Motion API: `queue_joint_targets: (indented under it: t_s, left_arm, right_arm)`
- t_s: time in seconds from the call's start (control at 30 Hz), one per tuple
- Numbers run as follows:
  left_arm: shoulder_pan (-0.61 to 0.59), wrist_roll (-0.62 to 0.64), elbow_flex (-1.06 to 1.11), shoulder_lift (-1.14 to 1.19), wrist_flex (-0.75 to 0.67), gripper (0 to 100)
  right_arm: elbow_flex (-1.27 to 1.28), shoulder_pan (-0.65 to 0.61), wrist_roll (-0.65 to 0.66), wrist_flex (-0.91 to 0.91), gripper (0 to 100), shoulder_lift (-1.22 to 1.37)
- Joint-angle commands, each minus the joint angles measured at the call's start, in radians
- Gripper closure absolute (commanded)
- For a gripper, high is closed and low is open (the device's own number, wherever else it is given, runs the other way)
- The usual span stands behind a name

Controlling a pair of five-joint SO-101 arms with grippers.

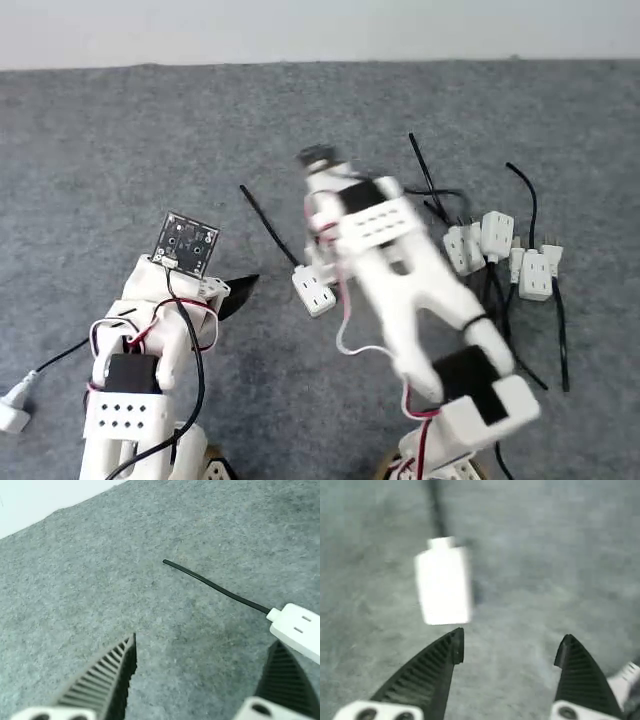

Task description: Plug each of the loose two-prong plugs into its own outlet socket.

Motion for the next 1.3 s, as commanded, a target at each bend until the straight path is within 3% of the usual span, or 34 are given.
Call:
queue_joint_targets:
  t_s: [0.0,0.23,0.5,1.27]
  left_arm:
    - [0.002,0.012,-0.051,-0.009,-0.029,61]
    - [0.002,0.012,-0.048,-0.008,-0.041,61]
    - [0.003,0.012,-0.047,-0.008,-0.041,61]
    - [0.034,0.012,-0.028,-0.008,-0.054,61]
  right_arm:
    - [0.052,0.108,0.005,0.01,71.3,-0.087]
    - [0.181,0.326,0.008,-0.027,71.3,-0.15]
    - [0.293,0.435,0.063,-0.142,71.3,-0.148]
    - [0.468,0.561,0.071,-0.236,71.6,-0.147]
